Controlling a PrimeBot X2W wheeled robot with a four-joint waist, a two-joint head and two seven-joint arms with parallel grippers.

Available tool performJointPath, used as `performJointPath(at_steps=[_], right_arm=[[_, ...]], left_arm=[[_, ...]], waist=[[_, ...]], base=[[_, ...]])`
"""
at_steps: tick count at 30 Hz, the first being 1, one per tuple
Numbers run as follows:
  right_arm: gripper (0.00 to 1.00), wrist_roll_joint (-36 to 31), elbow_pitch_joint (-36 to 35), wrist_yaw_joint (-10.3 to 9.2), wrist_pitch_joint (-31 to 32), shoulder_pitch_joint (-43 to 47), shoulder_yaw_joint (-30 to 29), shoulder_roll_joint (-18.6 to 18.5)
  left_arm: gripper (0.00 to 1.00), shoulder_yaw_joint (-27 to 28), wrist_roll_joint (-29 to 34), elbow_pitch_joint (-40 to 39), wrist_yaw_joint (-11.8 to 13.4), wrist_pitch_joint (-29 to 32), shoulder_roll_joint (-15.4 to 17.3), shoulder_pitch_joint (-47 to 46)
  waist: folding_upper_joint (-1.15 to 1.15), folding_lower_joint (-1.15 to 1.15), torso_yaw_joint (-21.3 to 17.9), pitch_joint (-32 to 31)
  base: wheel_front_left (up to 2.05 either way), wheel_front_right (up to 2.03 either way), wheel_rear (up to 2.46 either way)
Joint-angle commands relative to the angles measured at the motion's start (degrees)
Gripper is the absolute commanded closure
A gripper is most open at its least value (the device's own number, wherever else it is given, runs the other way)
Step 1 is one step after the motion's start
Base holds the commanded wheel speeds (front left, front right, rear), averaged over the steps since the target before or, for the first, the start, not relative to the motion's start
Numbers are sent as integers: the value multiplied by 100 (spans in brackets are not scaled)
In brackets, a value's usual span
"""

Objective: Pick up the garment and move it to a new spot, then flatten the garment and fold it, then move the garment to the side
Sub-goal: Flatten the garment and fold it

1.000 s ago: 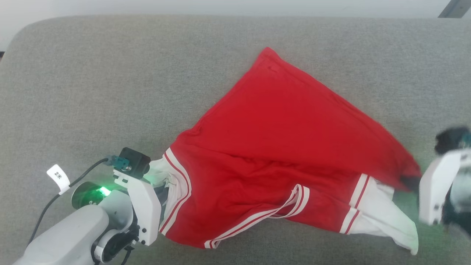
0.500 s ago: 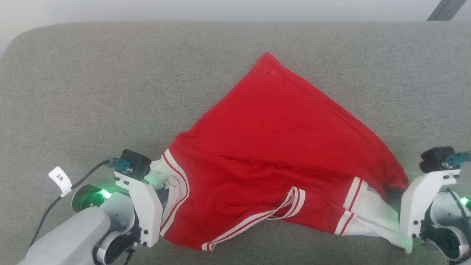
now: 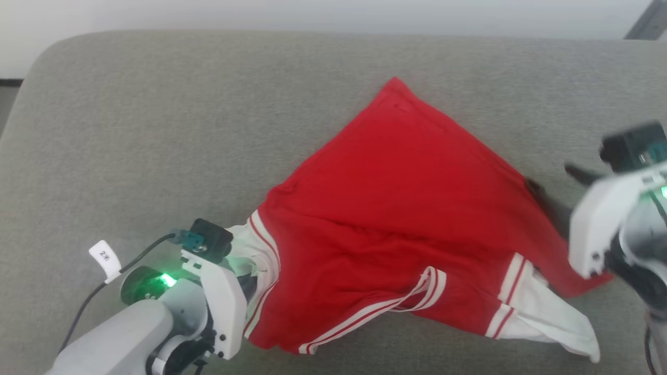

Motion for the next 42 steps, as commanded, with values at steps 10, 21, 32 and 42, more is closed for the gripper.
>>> performJointPath(at_steps=[10,21,32,42], right_arm=[[0,-75,1829,0,-658,-2300,1297,-140],[0,151,4480,0,-809,-4055,2439,-107],[100,411,6276,0,-130,-4314,3312,-41],[100,742,6286,-7,-720,-4742,3498,-173]], left_arm=[[100,-154,184,50,-182,20,-378,-345],[100,-316,343,403,-534,-106,-954,-743],[100,-346,302,895,-709,-255,-1221,-837],[100,-217,197,1133,-703,-261,-1070,-921]], waist=[[0,1,781,381],[0,1,1568,817],[0,1,1817,995],[0,1,1517,814]], base=[[0,0,0],[0,0,0],[0,0,0],[0,0,0]])
